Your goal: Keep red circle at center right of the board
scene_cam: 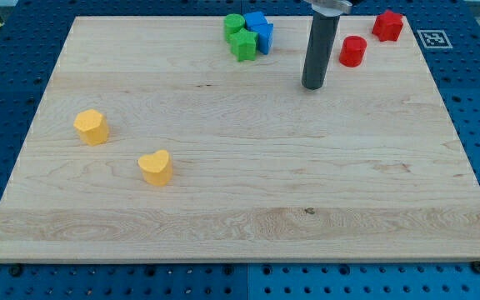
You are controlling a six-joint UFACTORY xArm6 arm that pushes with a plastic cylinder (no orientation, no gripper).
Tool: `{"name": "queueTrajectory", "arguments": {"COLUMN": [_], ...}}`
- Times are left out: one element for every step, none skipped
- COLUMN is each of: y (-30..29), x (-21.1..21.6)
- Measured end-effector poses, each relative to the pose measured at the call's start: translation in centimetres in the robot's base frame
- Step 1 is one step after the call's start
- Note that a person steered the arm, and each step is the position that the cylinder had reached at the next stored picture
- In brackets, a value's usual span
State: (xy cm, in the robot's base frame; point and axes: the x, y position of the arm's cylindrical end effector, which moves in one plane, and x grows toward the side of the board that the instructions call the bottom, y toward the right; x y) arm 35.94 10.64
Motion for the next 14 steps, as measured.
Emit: {"name": "queueTrajectory", "arguments": {"y": [0.0,2.4,2.6,2.6,3.3,3.8,3.8,6.2,9.9,12.1,13.0,11.7,8.0,7.5], "x": [0.0,0.0,0.0,-1.9,-4.2,-6.2,-8.5,-9.8,-9.0,-6.8,-5.3,-5.3,-6.6,-7.5]}}
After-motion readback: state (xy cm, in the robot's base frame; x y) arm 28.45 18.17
